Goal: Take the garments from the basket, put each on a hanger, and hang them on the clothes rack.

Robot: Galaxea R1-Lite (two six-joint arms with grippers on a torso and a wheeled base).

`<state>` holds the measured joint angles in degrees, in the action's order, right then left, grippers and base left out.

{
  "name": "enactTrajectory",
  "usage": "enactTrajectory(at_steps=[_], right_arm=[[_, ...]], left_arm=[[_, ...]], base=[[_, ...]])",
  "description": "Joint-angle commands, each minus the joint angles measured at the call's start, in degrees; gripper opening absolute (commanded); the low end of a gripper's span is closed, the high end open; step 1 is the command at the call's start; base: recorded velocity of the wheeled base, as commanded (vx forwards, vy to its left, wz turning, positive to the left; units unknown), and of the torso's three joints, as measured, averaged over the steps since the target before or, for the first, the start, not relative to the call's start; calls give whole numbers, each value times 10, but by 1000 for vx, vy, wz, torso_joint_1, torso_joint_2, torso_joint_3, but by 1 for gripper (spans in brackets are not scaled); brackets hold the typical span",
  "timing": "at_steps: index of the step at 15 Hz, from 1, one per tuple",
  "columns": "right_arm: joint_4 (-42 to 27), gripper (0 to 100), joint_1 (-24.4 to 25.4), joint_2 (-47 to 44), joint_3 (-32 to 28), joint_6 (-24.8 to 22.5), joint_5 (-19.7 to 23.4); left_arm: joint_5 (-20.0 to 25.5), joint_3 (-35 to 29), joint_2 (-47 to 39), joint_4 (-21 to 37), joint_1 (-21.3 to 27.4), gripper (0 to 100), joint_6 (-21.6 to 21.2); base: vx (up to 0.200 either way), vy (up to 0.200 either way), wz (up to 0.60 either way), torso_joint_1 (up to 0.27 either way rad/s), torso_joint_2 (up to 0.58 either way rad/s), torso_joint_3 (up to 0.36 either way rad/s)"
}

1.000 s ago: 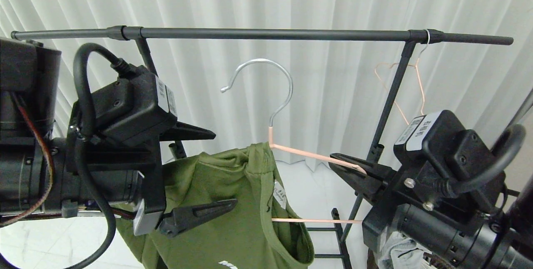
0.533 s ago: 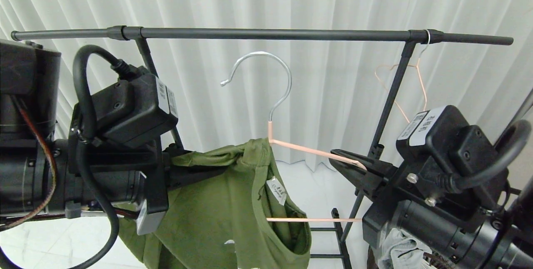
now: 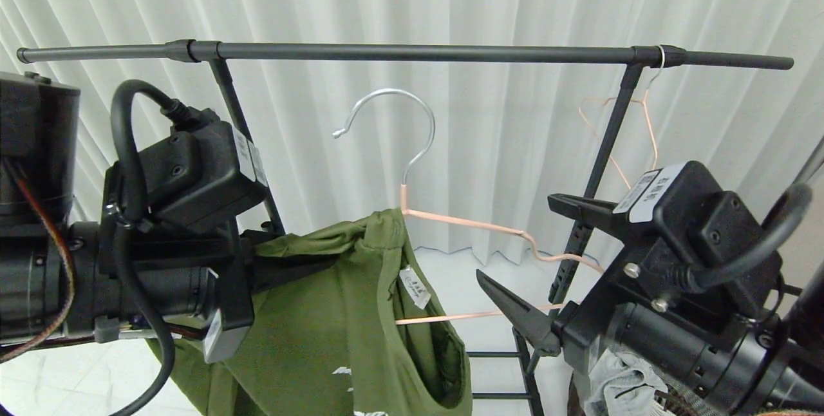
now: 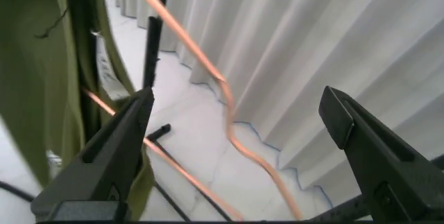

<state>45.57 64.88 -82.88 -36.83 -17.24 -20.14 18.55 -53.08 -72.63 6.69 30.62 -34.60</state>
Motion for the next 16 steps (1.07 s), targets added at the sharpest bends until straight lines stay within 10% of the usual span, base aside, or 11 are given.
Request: enactTrajectory(at_steps=[1, 7, 16], right_arm=[[0, 100, -16, 3, -3, -6, 0], [0, 100, 21, -10, 2, -3, 5], [0, 100, -6, -170, -67, 222, -22]], left_arm=[[-42, 17, 15, -8, 0, 0, 0], [-166, 15, 13, -56, 1, 0, 60], [-175, -10, 21, -87, 6, 0, 67]], base=[[0, 0, 0, 0, 0, 0], [0, 0, 0, 0, 0, 0], [0, 0, 0, 0, 0, 0]])
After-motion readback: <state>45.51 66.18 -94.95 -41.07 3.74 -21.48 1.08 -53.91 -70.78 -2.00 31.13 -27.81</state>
